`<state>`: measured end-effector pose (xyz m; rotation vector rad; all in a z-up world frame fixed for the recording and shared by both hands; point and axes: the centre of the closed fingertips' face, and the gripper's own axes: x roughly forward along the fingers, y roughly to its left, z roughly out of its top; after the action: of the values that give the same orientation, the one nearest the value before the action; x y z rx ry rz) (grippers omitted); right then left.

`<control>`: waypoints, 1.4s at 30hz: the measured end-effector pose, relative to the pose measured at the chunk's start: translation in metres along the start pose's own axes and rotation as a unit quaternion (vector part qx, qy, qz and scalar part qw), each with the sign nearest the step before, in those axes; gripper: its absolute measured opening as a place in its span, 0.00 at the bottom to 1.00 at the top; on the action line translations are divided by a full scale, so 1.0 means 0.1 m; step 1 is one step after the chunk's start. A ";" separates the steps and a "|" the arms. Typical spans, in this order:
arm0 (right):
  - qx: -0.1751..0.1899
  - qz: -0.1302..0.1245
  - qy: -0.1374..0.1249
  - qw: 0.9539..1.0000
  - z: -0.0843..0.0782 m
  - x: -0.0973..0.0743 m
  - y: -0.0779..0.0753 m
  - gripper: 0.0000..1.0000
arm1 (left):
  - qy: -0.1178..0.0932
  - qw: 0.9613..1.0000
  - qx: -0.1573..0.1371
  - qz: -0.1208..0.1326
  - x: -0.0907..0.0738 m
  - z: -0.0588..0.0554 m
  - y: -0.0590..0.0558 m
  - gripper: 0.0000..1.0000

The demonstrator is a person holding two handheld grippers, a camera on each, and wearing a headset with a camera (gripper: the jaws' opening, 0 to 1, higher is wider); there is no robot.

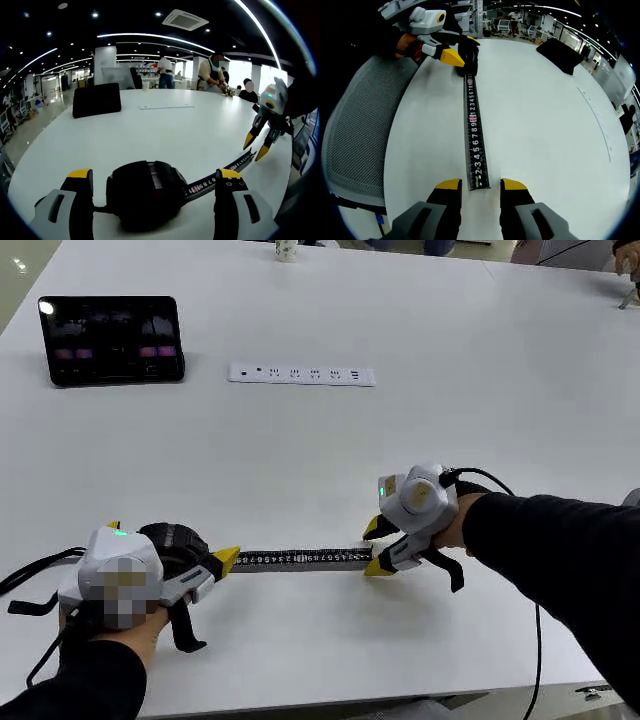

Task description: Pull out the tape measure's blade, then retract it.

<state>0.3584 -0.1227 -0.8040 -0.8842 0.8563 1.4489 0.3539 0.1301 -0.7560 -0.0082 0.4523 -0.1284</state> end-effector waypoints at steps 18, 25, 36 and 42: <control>-0.017 -0.002 0.019 1.000 -0.03 0.04 0.01 0.12 | -0.001 1.000 -0.004 0.006 -0.01 0.01 0.01 0.99; 0.004 0.003 0.024 1.000 -0.04 0.03 -0.01 0.11 | 0.005 1.000 -0.007 0.014 0.00 -0.03 0.02 0.93; 0.002 -0.006 0.052 0.999 -0.03 0.05 0.00 0.11 | 0.030 0.999 -0.009 0.039 0.01 -0.11 0.08 0.69; 0.010 -0.008 0.058 0.998 -0.04 0.05 0.00 0.11 | 0.045 0.998 -0.014 0.042 -0.02 -0.15 0.10 0.63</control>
<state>0.3580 -0.1243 -0.8103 -0.9664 0.9464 1.3827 0.3469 0.1401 -0.7688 -0.0115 0.5442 -0.0391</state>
